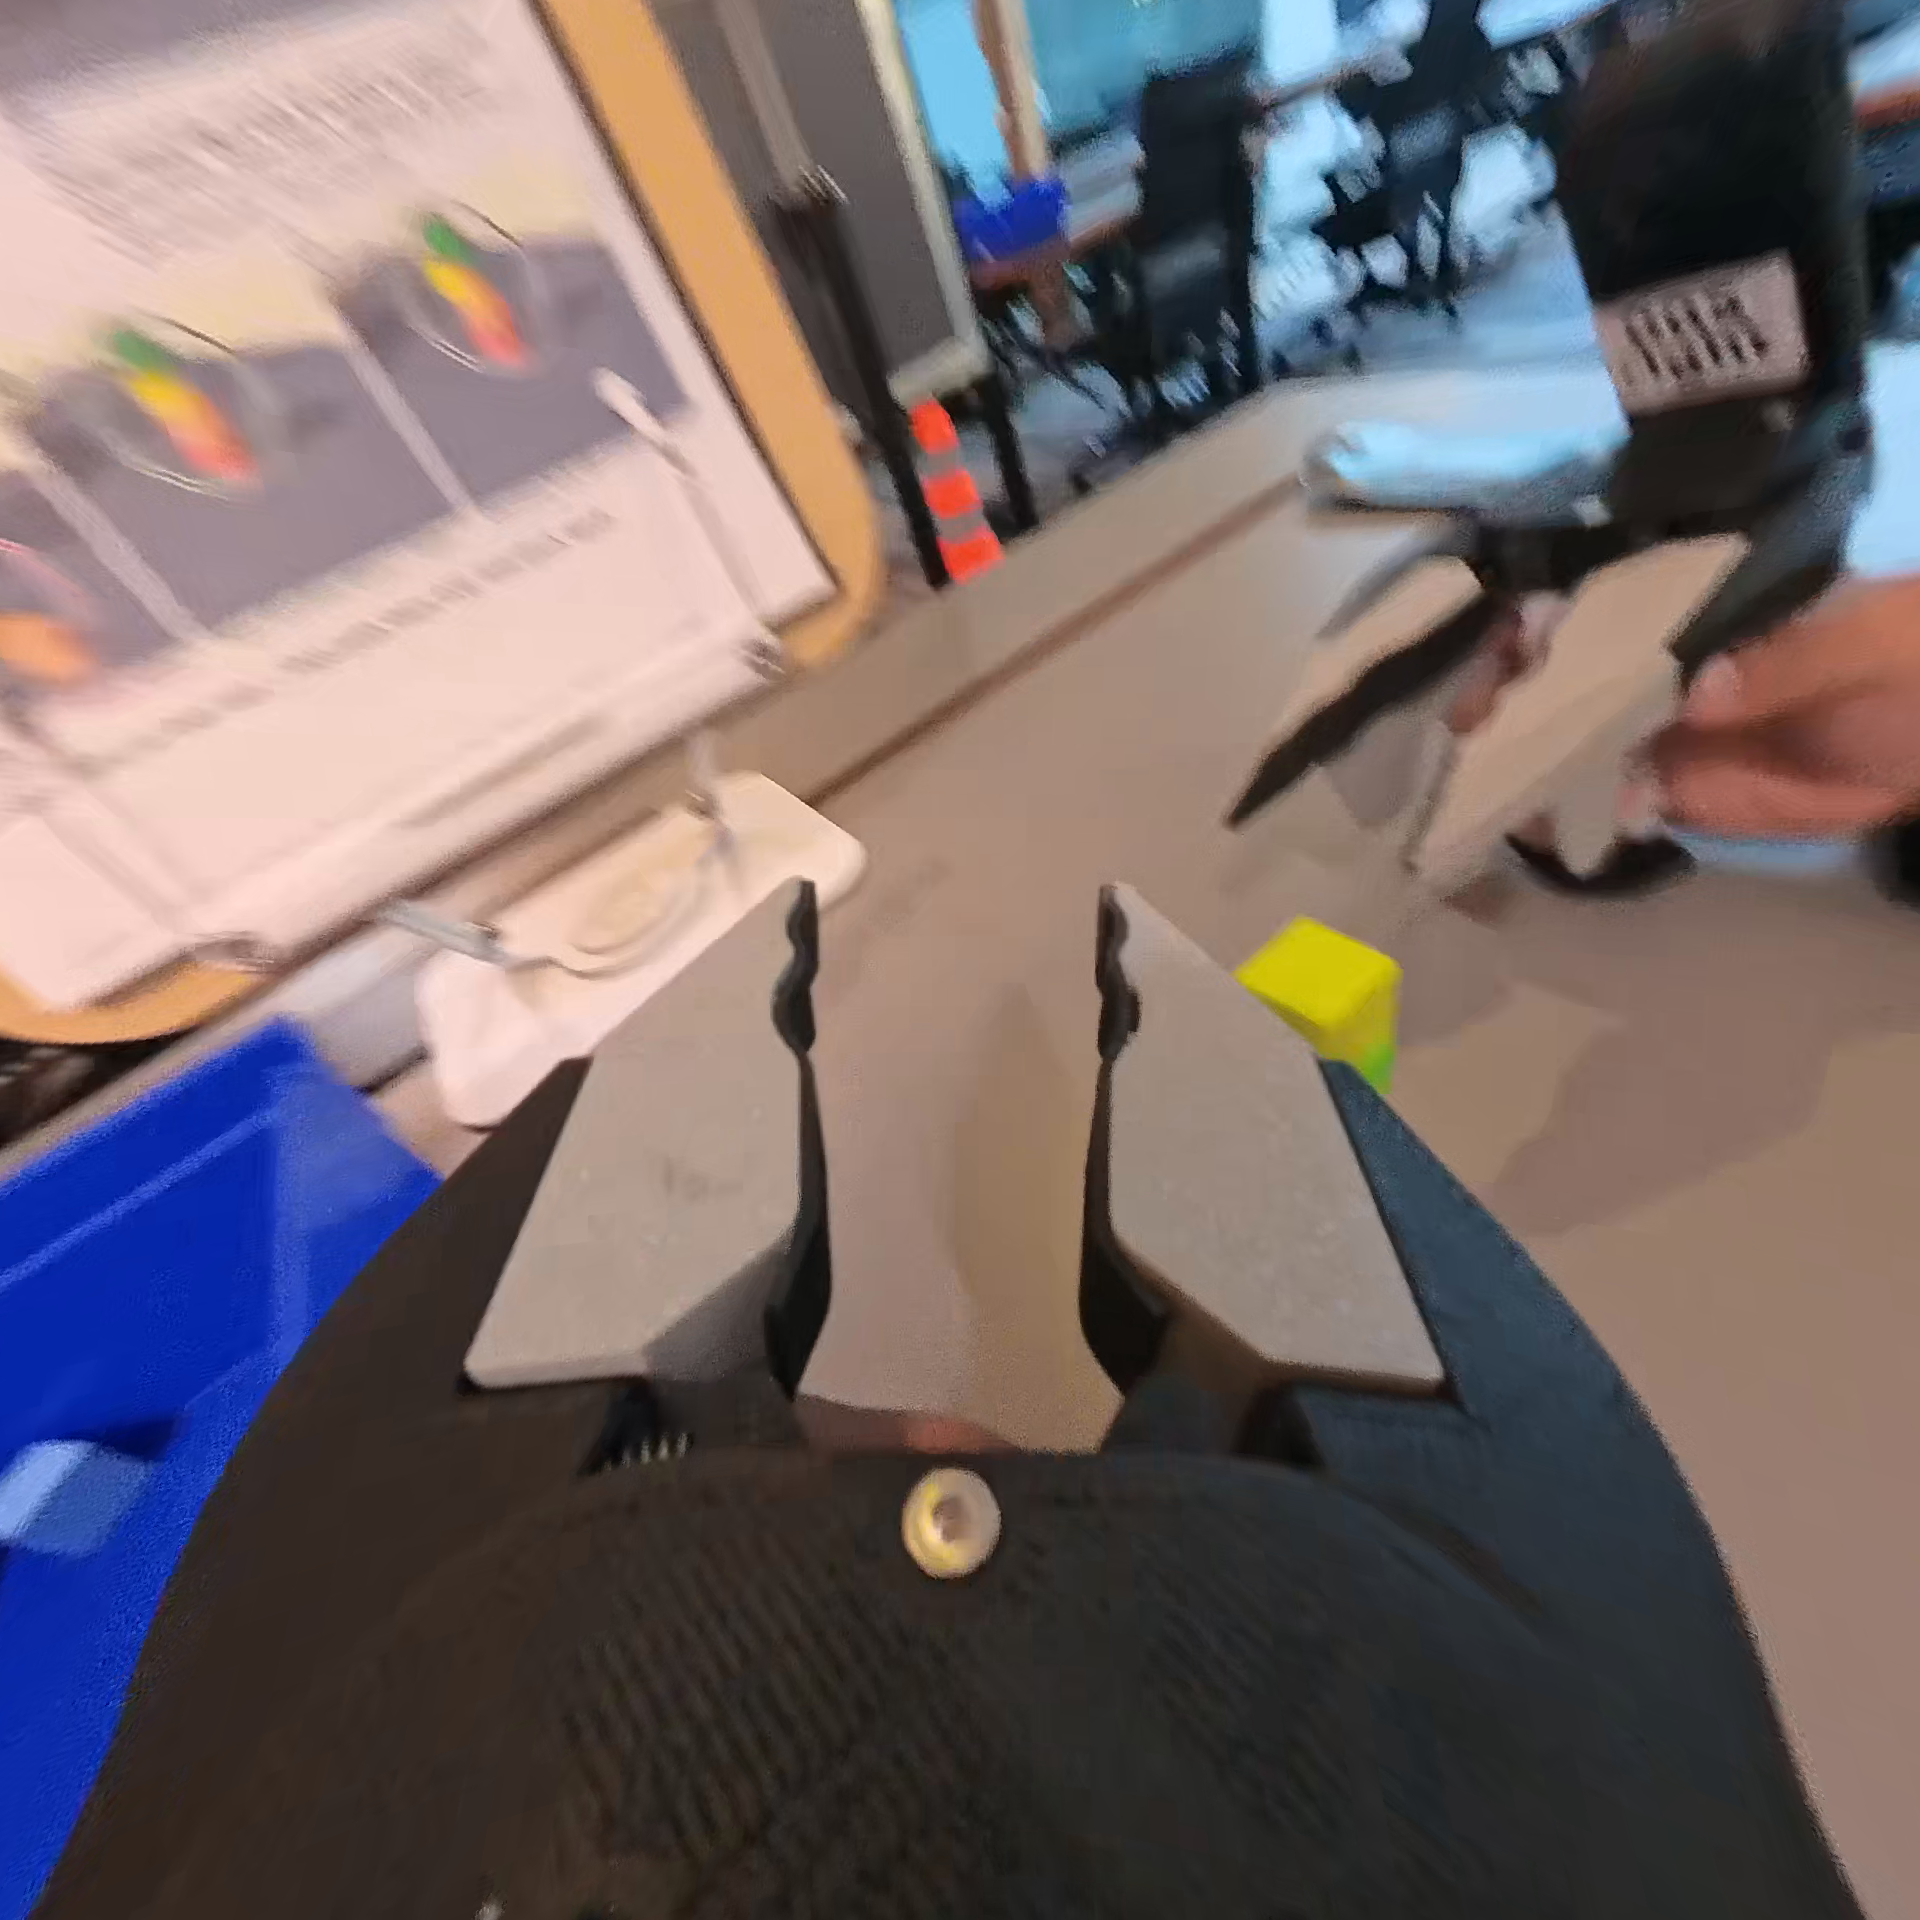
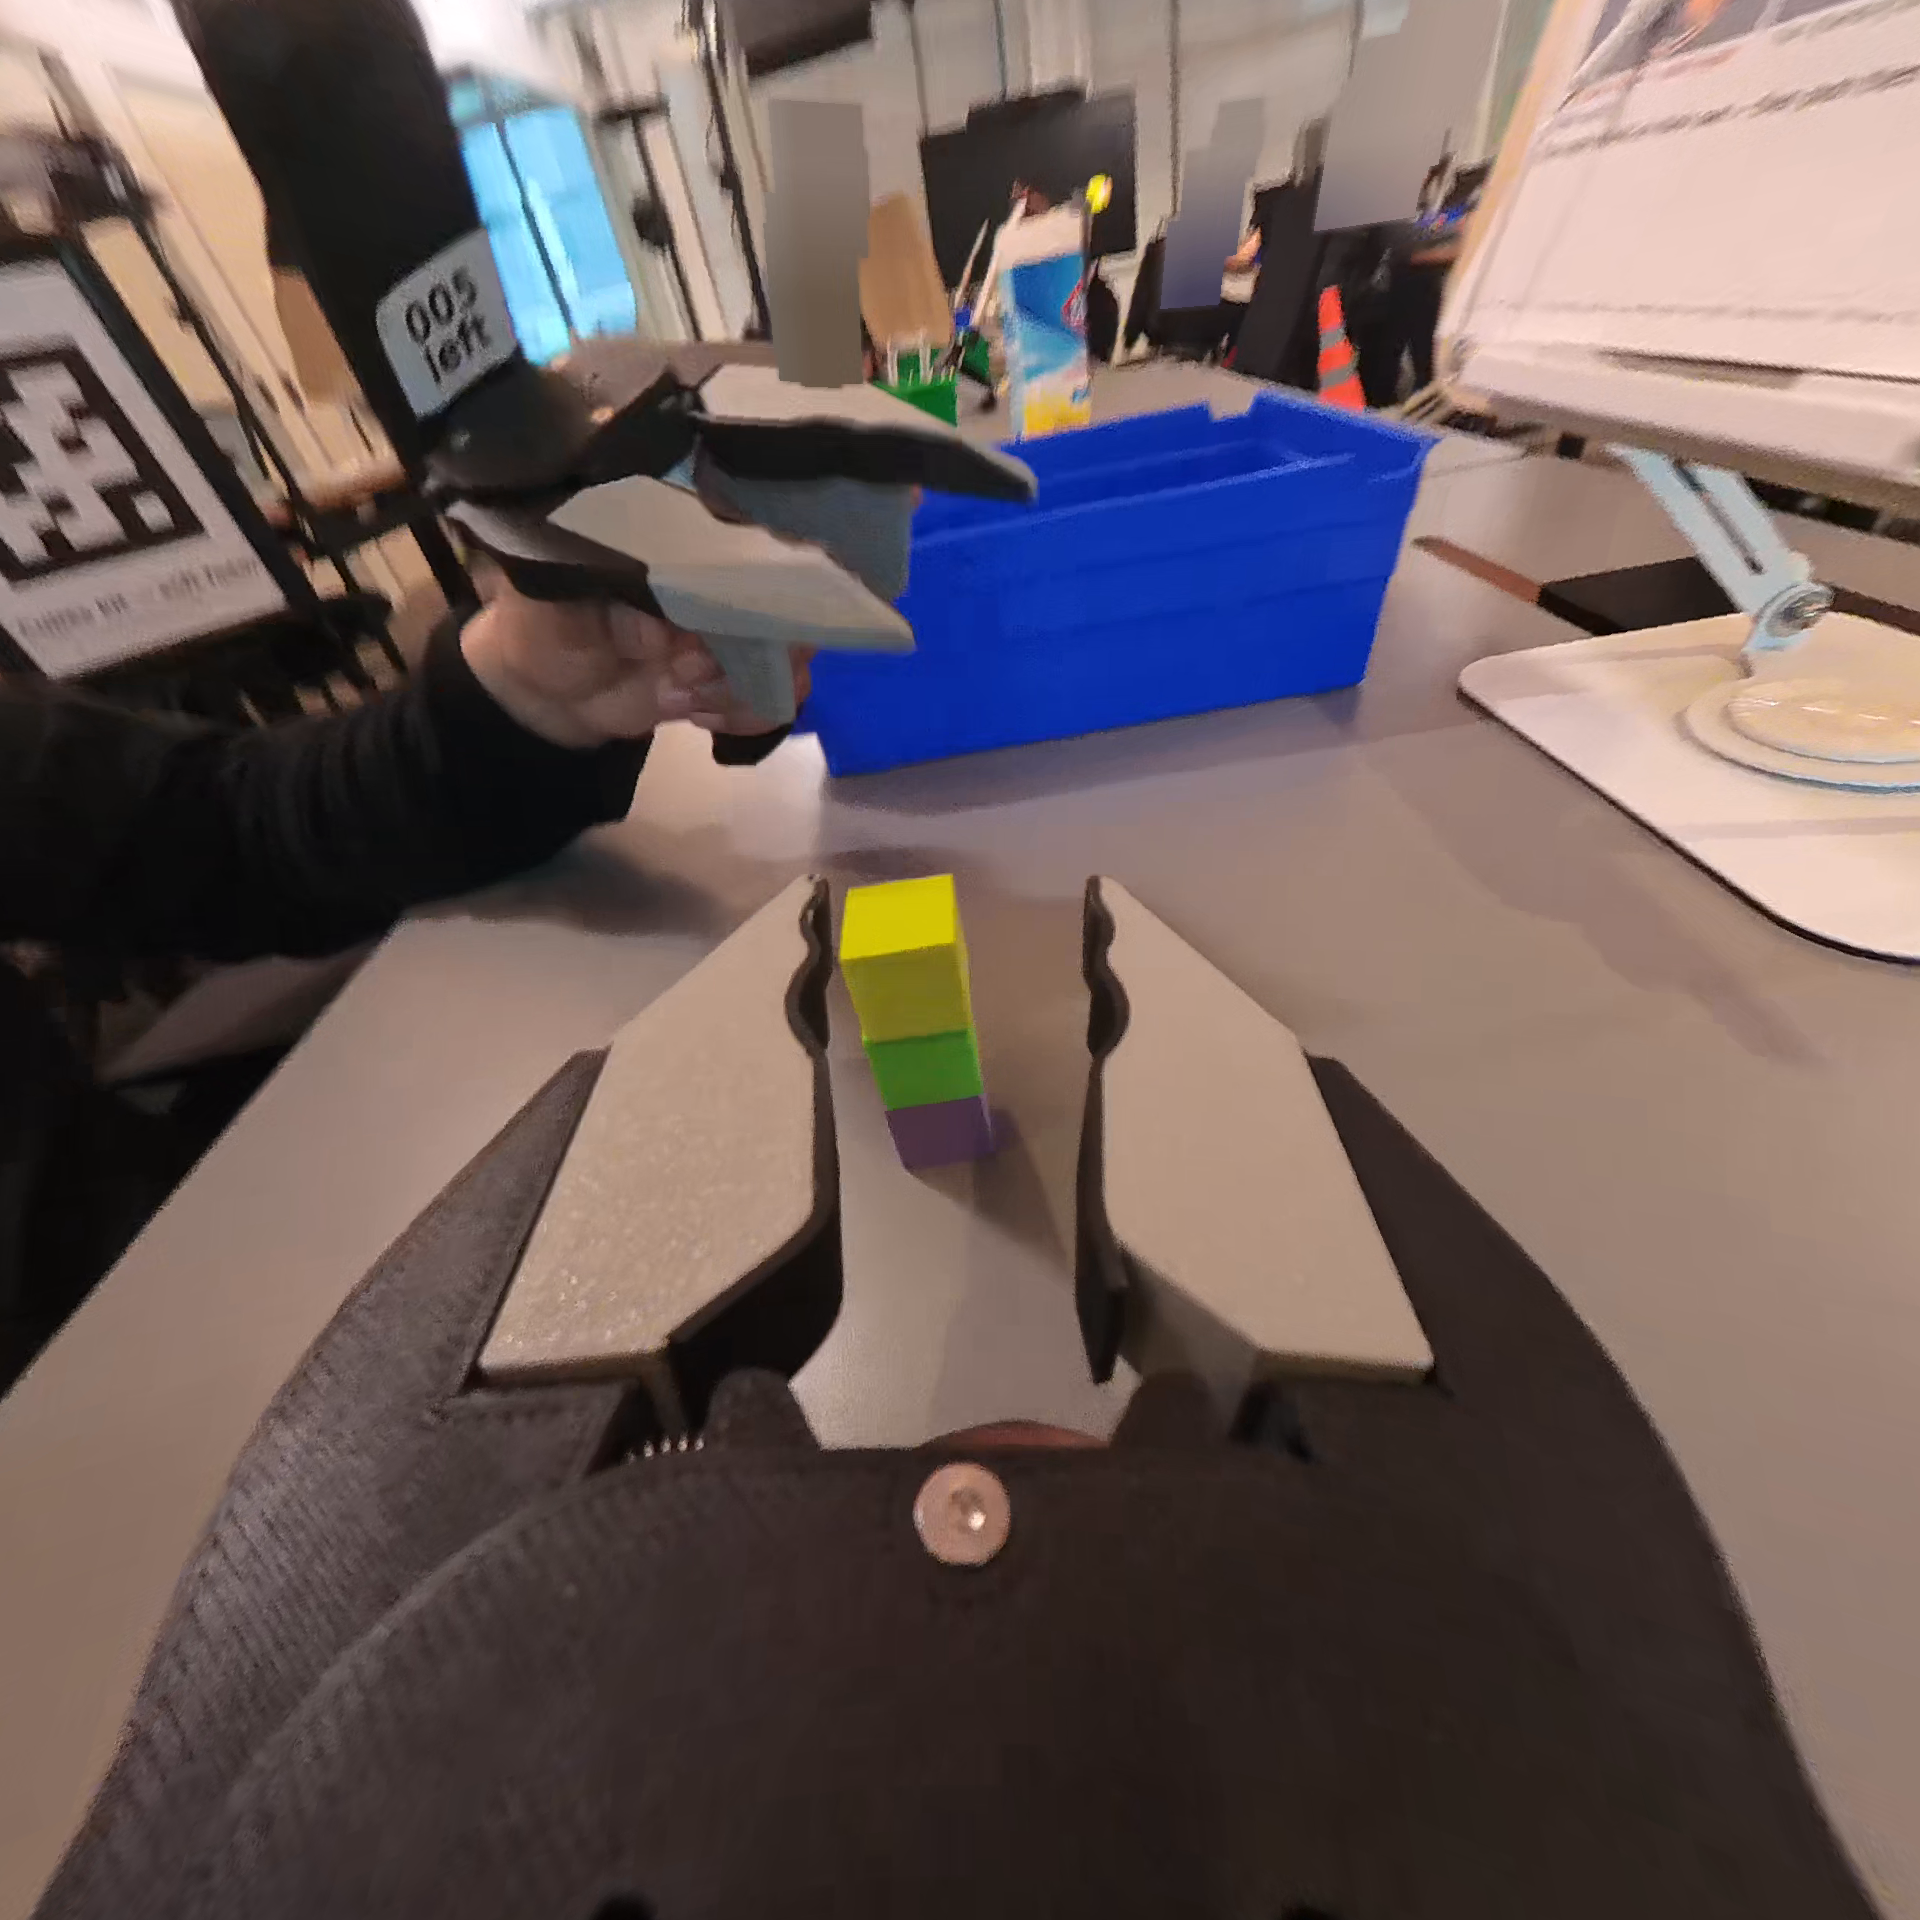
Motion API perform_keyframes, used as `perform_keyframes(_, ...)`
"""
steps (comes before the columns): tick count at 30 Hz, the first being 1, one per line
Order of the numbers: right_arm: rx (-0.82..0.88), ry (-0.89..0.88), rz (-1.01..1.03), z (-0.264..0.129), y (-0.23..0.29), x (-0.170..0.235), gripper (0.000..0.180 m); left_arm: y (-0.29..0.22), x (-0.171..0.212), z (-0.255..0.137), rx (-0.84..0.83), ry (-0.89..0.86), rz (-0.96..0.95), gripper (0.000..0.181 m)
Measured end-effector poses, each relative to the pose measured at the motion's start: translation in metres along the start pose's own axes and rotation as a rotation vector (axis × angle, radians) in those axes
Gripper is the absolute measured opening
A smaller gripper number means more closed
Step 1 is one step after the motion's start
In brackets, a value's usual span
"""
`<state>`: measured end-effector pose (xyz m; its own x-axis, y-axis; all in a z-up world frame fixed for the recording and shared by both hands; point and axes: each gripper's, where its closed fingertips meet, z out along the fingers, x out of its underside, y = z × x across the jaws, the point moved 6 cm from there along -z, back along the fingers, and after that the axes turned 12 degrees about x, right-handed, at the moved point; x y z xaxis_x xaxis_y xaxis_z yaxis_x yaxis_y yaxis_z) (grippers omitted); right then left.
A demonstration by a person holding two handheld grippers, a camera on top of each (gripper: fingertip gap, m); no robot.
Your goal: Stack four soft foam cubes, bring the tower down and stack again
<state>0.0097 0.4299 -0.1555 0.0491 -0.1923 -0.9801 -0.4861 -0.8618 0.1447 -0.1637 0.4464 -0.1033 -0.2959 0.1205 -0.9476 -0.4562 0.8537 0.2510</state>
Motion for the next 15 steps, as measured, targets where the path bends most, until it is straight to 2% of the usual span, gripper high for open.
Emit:
perform_keyframes(2, -0.001, -0.063, 0.077, -0.009, -0.006, -0.004, 0.047, 0.028, -0.020, -0.031, -0.172, -0.171, -0.029, 0.053)
perform_keyframes(4, 0.014, -0.088, 0.101, -0.018, -0.010, -0.006, 0.050, 0.065, -0.028, -0.071, -0.353, -0.333, -0.137, 0.052)
perform_keyframes(6, 0.051, -0.107, 0.090, -0.024, -0.014, -0.007, 0.050, 0.099, -0.024, -0.101, -0.422, -0.405, -0.308, 0.058)
perform_keyframes(9, 0.062, -0.125, 0.100, -0.027, -0.017, -0.008, 0.049, 0.143, -0.005, -0.120, -0.473, -0.302, -0.477, 0.063)
perform_keyframes(11, 0.054, -0.103, 0.094, -0.024, -0.017, -0.005, 0.049, 0.155, 0.000, -0.123, -0.427, -0.270, -0.550, 0.073)
perform_keyframes(15, 0.040, -0.056, 0.064, -0.017, -0.012, -0.002, 0.049, 0.156, -0.001, -0.120, -0.380, -0.243, -0.545, 0.074)
